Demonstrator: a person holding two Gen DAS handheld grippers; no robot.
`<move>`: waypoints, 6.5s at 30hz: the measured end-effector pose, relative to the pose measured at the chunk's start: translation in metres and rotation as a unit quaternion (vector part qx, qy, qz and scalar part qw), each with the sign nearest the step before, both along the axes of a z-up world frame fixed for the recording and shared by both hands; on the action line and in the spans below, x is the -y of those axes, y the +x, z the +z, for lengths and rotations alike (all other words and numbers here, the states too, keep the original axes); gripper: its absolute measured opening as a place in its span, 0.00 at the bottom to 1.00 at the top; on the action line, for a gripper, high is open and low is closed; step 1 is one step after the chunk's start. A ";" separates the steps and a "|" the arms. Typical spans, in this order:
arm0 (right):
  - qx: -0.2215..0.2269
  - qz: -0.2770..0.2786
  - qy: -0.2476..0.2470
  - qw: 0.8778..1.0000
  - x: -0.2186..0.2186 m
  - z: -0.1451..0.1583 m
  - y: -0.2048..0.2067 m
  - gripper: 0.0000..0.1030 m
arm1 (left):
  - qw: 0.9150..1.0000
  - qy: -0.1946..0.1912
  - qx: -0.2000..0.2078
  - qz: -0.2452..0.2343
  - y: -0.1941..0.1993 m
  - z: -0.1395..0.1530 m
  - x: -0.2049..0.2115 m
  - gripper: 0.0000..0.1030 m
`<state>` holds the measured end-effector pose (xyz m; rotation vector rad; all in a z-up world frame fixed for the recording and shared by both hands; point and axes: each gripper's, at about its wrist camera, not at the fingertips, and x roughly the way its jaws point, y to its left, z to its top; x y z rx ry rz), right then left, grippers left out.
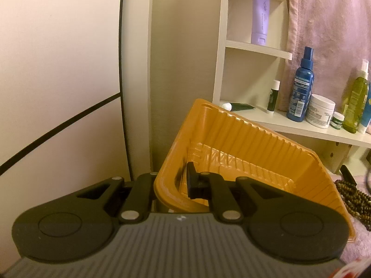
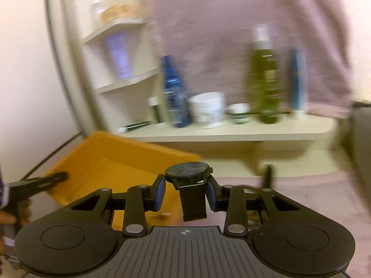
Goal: Organize jewelry
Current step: 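Lift the black watch into the tray and open the right tool, then return the right tool to the pile and grasp the black fob, then carry the black fob into the orange tray and open the right tool, then move the right tool to the pile and close on a brown bead bracelet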
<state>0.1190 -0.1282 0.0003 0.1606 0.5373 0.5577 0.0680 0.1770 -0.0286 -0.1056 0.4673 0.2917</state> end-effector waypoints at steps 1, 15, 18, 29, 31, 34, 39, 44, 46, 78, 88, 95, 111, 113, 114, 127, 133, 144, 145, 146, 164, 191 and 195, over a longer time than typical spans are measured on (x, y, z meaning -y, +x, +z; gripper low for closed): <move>-0.003 0.012 0.005 1.000 -0.009 -0.001 0.001 0.36 | 1.000 0.000 0.000 -0.001 0.000 0.000 0.000 0.09; -0.088 0.062 0.012 0.994 -0.094 -0.040 0.026 0.36 | 1.000 -0.012 0.003 -0.006 -0.001 -0.002 -0.002 0.09; -0.098 0.059 0.004 0.993 -0.100 -0.049 0.029 0.36 | 1.000 -0.014 0.003 -0.005 0.000 -0.002 -0.002 0.09; -0.121 0.065 -0.022 0.990 -0.107 -0.058 0.034 0.37 | 1.000 -0.016 0.001 -0.002 0.001 -0.003 -0.002 0.09; -0.121 0.071 -0.024 0.990 -0.106 -0.055 0.033 0.43 | 1.000 -0.017 0.000 -0.001 0.002 -0.003 -0.003 0.09; -0.120 0.075 -0.023 0.990 -0.102 -0.048 0.032 0.48 | 1.000 -0.020 -0.003 0.001 0.003 -0.004 -0.004 0.09; -0.112 0.074 -0.021 0.991 -0.090 -0.038 0.025 0.50 | 1.000 -0.016 -0.002 0.001 0.004 -0.003 -0.003 0.09; -0.104 0.068 -0.015 0.992 -0.071 -0.028 0.019 0.51 | 1.000 -0.016 -0.002 0.001 0.003 -0.003 -0.002 0.09; -0.102 0.062 -0.012 0.993 -0.060 -0.025 0.018 0.51 | 1.000 -0.014 -0.002 0.002 0.002 -0.003 -0.002 0.09; -0.114 -0.049 -0.059 0.991 0.110 -0.076 0.128 0.50 | 1.000 -0.009 -0.016 0.004 0.008 -0.005 -0.005 0.10; -0.124 -0.052 -0.058 0.989 0.087 -0.092 0.163 0.41 | 1.000 -0.005 -0.019 0.001 0.012 -0.004 -0.007 0.10; -0.115 -0.073 -0.074 0.988 0.082 -0.094 0.168 0.22 | 1.000 -0.006 -0.019 0.001 0.012 -0.005 -0.007 0.10; -0.081 -0.082 0.002 0.993 0.088 -0.040 0.104 0.21 | 1.000 -0.002 -0.018 0.002 0.012 -0.006 -0.006 0.10; -0.082 -0.065 0.016 0.994 0.074 -0.032 0.093 0.21 | 1.000 -0.001 -0.018 0.002 0.012 -0.005 -0.005 0.10; -0.083 -0.055 0.023 0.995 0.067 -0.029 0.089 0.21 | 1.000 -0.001 -0.018 0.001 0.011 -0.005 -0.005 0.10; -0.130 0.082 0.061 0.986 -0.053 -0.026 0.053 0.21 | 1.000 -0.004 -0.018 -0.011 0.006 -0.002 -0.006 0.10; -0.149 0.104 0.050 0.982 -0.089 -0.033 0.057 0.21 | 1.000 -0.007 -0.018 -0.011 0.005 -0.003 -0.006 0.10; -0.149 0.104 0.002 0.983 -0.118 -0.052 0.058 0.22 | 1.000 -0.014 -0.020 -0.012 0.006 -0.003 -0.005 0.10; -0.149 0.105 0.002 0.983 -0.118 -0.052 0.059 0.22 | 1.000 -0.014 -0.020 -0.011 0.006 -0.003 -0.005 0.10; -0.149 0.105 0.002 0.983 -0.118 -0.052 0.058 0.22 | 1.000 -0.014 -0.020 -0.011 0.006 -0.004 -0.005 0.10; -0.069 0.090 0.040 0.993 -0.063 -0.011 0.019 0.41 | 1.000 -0.016 -0.025 -0.001 0.005 -0.005 -0.004 0.10; -0.127 -0.086 -0.023 0.988 0.089 -0.054 0.001 0.41 | 1.000 -0.003 -0.029 0.003 0.002 0.000 0.001 0.10; -0.123 -0.090 -0.027 0.988 0.091 -0.055 0.008 0.41 | 1.000 -0.002 -0.030 0.002 0.003 0.000 0.001 0.10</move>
